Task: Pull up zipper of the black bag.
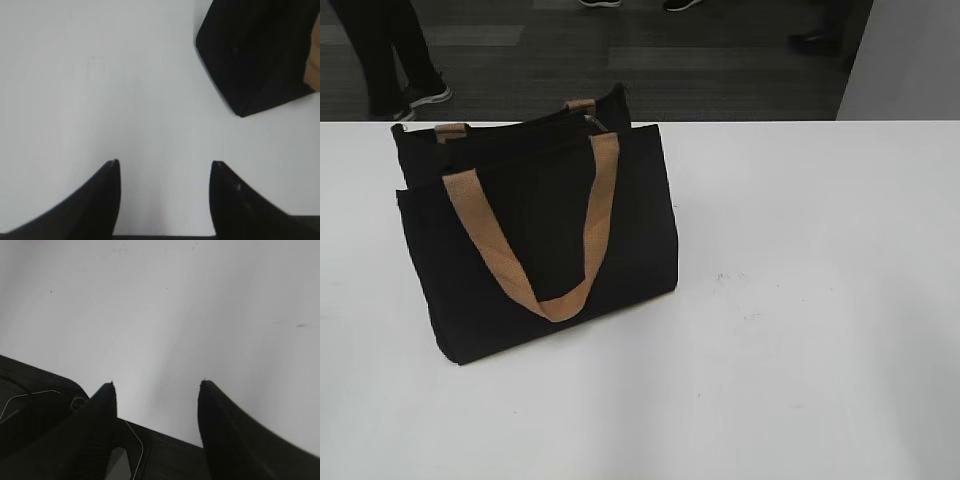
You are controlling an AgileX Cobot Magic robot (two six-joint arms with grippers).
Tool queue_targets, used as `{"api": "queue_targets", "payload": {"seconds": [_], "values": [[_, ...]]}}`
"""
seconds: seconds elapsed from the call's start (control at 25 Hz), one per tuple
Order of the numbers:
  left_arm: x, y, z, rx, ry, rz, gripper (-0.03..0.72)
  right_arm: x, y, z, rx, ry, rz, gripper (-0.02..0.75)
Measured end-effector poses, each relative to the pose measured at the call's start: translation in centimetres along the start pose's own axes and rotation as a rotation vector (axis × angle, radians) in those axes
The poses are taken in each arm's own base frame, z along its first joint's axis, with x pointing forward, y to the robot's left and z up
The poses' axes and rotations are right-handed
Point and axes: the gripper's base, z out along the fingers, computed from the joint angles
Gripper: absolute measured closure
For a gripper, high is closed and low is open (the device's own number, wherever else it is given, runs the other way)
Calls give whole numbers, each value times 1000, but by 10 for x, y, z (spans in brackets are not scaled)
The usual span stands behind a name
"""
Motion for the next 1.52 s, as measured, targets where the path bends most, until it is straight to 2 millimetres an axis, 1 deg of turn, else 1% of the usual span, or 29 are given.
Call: {"api": "queue_targets", "payload": {"seconds": [0.28, 0.36, 0.48, 0.72, 0.96, 1.28, 1.48, 1.52], "values": [[12, -5, -15, -27, -132, 23, 263, 20, 6, -22, 3, -52, -20, 325], [17, -8, -21, -28, -181, 39, 263, 27, 6, -24, 10, -68, -25, 325], [24, -15, -29, 1, -250, 93, 263, 41, 7, -21, 15, -84, -25, 325], [28, -18, -32, 124, -266, 202, 267, 56, 11, -35, 33, -219, -32, 325], [28, -18, -33, 148, -269, 219, 274, 77, 11, -52, 97, -395, 11, 334], [28, -18, -33, 142, -269, 201, 282, 80, 10, -54, 115, -413, 12, 337], [28, -17, -33, 139, -270, 173, 286, 80, 9, -54, 150, -404, -103, 337], [28, -17, -33, 139, -272, 159, 286, 80, 9, -54, 148, -405, -105, 337]]}}
